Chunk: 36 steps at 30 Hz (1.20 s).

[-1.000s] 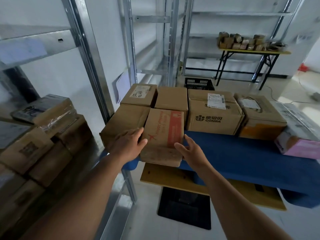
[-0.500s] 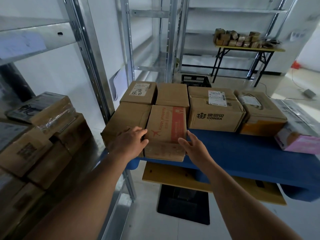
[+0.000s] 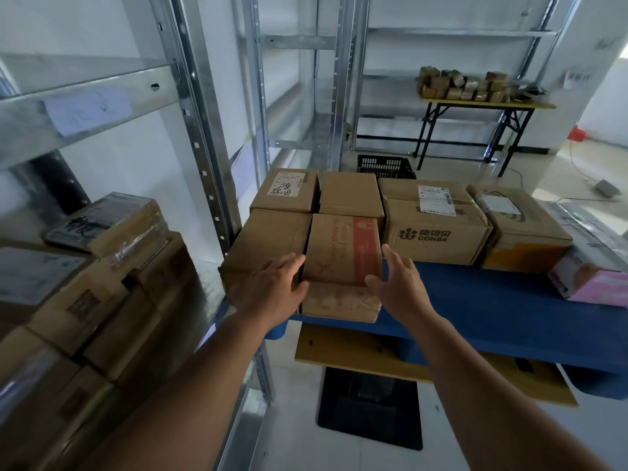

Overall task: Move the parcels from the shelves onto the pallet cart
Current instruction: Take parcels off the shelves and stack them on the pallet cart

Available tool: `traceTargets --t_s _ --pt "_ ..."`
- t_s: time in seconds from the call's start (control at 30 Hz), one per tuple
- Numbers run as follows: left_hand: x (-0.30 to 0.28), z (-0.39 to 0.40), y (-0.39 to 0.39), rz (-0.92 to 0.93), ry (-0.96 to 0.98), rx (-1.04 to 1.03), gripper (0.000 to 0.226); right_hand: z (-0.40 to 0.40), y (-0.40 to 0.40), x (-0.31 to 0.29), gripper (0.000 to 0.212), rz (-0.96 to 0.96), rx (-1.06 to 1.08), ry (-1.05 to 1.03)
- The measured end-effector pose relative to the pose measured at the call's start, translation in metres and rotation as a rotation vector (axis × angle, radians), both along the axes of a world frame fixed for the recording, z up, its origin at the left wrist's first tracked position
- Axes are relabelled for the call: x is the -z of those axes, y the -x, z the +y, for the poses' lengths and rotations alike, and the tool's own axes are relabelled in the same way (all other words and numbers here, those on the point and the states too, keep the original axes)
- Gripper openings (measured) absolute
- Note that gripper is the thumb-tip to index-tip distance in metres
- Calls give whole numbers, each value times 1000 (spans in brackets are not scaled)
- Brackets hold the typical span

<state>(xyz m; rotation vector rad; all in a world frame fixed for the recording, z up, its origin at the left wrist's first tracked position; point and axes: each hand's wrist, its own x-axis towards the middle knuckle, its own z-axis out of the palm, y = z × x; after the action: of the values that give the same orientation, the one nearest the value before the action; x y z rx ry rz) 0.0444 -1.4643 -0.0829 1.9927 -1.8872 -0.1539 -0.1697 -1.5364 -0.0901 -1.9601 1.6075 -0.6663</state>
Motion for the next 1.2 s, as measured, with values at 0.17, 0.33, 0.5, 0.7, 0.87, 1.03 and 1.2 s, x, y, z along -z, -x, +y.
traceTargets --t_s 0.17,0.33,0.5,0.7,0.87,1.03,1.2 --pt "-8 20 16 63 105 -153 55 10 -12 -15 63 131 -83 239" --pt "4 50 34 109 138 -334 56 34 -22 -20 42 153 -264 435" --pt "18 89 51 99 141 -500 56 59 -31 -16 31 138 -510 562" --pt "17 151 58 -7 133 -703 68 94 -54 1 31 99 -734 598" --pt "24 205 64 -29 162 -913 61 125 -80 11 37 88 -949 560" --pt "26 257 65 -48 132 -1111 57 159 -103 5 26 -62 -1085 620" --pt "15 311 62 -90 144 -1249 53 200 -133 -4 25 -113 -1235 623"
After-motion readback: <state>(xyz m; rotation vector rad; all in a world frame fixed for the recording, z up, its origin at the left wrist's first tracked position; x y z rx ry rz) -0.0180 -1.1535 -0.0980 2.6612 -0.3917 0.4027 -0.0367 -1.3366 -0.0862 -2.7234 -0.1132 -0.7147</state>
